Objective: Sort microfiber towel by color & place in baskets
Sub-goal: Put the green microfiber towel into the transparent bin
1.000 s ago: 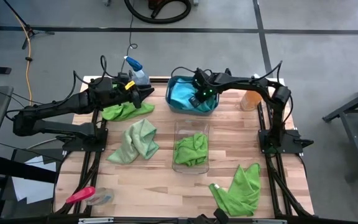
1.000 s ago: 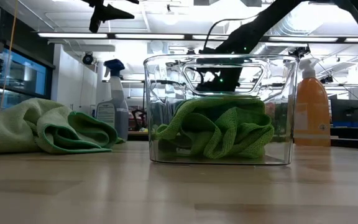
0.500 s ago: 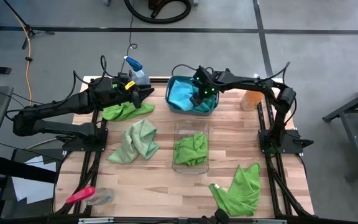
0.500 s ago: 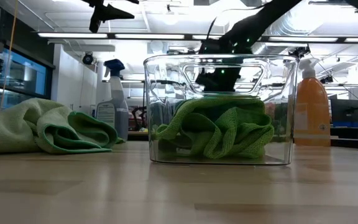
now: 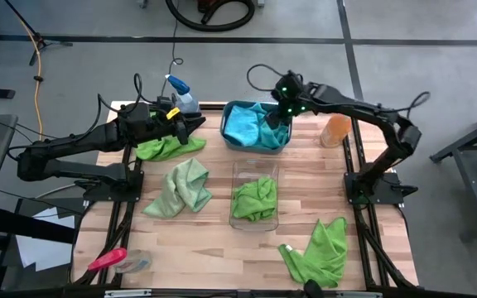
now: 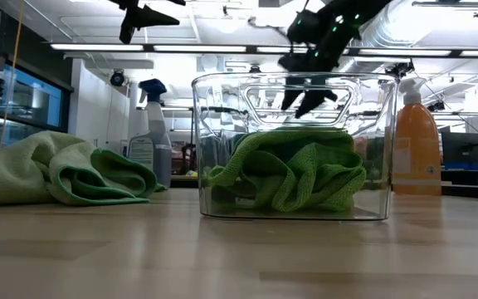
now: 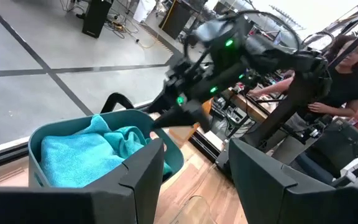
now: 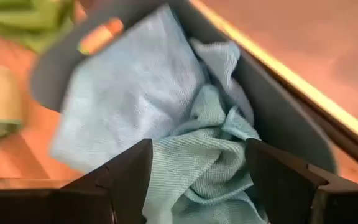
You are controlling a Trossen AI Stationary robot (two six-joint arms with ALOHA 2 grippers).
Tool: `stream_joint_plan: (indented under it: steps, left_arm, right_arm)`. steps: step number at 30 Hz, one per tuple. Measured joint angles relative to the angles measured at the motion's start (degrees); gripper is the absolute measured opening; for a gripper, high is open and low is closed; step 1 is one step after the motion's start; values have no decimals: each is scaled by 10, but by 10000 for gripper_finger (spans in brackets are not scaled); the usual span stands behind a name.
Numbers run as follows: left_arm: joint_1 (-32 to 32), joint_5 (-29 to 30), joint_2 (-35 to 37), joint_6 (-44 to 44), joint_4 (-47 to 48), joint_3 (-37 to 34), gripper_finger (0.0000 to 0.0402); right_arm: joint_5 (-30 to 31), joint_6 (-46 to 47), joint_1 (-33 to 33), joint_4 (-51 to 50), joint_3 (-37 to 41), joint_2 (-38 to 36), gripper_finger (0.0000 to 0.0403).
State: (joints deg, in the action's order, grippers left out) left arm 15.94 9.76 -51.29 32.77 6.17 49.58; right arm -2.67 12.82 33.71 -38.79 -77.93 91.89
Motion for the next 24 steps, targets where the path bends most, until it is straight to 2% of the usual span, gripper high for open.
stream_joint_plan:
  steps: [3,6,9,11,16,24]
  left_arm:
    - [0,0,0,0,0,0,170]
    - [0,0,0,0,0,0,170]
    - [0,0,0,0,0,0,170]
    - [0,0,0,0,0,0,170]
    - [0,0,0,0,0,0,170]
    - [0,0,0,0,0,0,170]
  right_arm:
    - [-41,0,1,2,0,-35,256]
    - [-120,2,-5,2,0,-71,256]
    - [-203,-2,-28,3,0,-106,256]
    - [-225,-10,-53,4,0,-131,256]
    - [-209,-26,-139,3,0,-191,256]
    - [-52,-18,-257,-8,0,-256,256]
